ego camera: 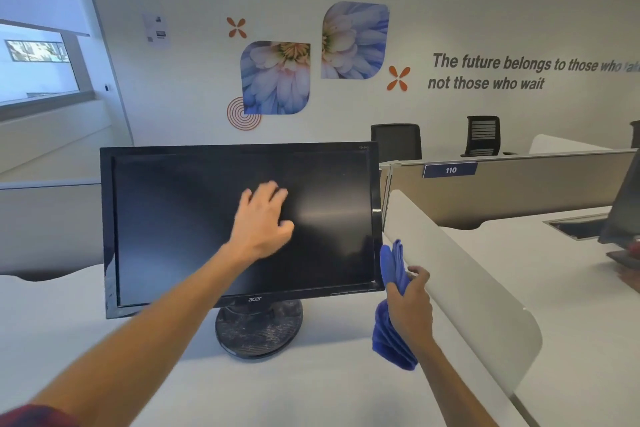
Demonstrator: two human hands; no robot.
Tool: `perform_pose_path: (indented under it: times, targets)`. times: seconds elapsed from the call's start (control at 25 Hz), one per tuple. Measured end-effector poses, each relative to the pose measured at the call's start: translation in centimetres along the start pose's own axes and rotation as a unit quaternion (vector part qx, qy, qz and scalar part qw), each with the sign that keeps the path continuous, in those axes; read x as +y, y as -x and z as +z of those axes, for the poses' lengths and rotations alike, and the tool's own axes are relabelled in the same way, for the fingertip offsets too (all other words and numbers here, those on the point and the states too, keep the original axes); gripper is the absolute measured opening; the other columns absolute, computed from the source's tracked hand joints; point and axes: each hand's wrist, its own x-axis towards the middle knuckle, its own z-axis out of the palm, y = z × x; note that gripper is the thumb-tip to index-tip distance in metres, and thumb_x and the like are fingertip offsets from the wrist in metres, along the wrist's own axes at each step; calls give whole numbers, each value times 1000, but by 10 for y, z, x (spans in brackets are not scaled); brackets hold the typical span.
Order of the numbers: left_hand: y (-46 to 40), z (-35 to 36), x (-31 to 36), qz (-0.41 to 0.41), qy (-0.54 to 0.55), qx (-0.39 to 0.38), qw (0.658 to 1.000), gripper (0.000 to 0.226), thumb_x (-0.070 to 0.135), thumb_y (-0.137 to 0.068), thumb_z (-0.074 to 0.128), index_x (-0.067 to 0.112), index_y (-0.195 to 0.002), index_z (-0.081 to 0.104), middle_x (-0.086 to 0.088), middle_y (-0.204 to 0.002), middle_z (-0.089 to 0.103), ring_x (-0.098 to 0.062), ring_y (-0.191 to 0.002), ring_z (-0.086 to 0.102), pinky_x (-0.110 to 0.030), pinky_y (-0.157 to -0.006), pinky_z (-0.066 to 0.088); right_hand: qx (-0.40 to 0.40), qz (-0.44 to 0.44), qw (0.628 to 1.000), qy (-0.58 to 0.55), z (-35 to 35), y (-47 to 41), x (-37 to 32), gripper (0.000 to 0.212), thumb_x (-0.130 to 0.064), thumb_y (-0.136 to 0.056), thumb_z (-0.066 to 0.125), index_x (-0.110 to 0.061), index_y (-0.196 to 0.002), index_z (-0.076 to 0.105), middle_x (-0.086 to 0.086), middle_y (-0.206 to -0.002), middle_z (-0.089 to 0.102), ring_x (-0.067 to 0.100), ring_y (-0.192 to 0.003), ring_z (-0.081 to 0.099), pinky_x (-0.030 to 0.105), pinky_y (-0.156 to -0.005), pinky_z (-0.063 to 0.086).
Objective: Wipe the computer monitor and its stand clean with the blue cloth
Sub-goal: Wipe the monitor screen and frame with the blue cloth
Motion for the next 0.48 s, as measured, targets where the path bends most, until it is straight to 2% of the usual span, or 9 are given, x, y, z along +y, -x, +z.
perform_pose_path:
  times: [0.08, 0.16, 0.2, 0.28, 0.36, 0.44, 0.48]
  targets:
    - [41, 11, 30, -20, 95, -45, 994, 50, 47, -79, 36, 21, -108, 67, 0, -118, 65, -21, -112, 56, -36, -104, 33, 6, -46, 999, -26, 6, 17, -17, 28, -16, -95, 55, -24, -107, 31, 8, -92, 65, 15, -63, 62, 19, -51, 44]
    - [76, 21, 55, -90, 184, -122, 971, 58, 64, -86, 30, 21, -90, 69, 6, -95, 70, -19, -93, 63, -34, -88, 45, -7, -104, 994, -10, 16, 38, -32, 30, -16, -92, 58, -25, -105, 33, 1, -96, 62, 11, -67, 61, 13, -52, 41]
    - [90, 25, 63, -133, 255, -159, 944, 68, 74, -83, 27, 20, -87, 68, 6, -90, 71, -17, -88, 64, -34, -83, 48, -13, -141, 990, 4, 24, 49, -37, 30, -16, -90, 60, -26, -105, 36, -2, -101, 60, 10, -71, 61, 12, -54, 41]
    - [110, 28, 70, -200, 437, -190, 856, 71, 80, -79, 38, 16, -85, 69, 6, -84, 71, -13, -79, 66, -33, -77, 51, -42, -211, 977, 13, 42, 72, -43, 32, -22, -87, 66, -26, -108, 43, -10, -117, 56, 8, -83, 60, 8, -64, 45]
    - [121, 24, 65, -267, 536, -171, 783, 52, 56, -86, 56, 5, -89, 66, 0, -79, 70, -9, -67, 65, -25, -65, 52, -109, -246, 963, -7, 58, 90, -47, 44, -38, -85, 68, -27, -122, 46, -22, -127, 47, 2, -98, 58, 7, -81, 46]
    - [131, 19, 46, -336, 551, -143, 751, 23, 29, -92, 59, 8, -91, 66, -3, -82, 71, -11, -69, 68, -23, -61, 53, -166, -243, 954, -56, 66, 105, -51, 51, -51, -83, 62, -34, -127, 44, -31, -132, 40, -4, -110, 53, 12, -91, 46]
    - [137, 18, 33, -360, 555, -140, 737, 16, 24, -93, 58, 11, -93, 67, -5, -86, 72, -15, -76, 69, -28, -66, 56, -178, -228, 953, -87, 69, 111, -54, 49, -52, -83, 59, -37, -126, 43, -30, -133, 40, -4, -114, 51, 15, -92, 47]
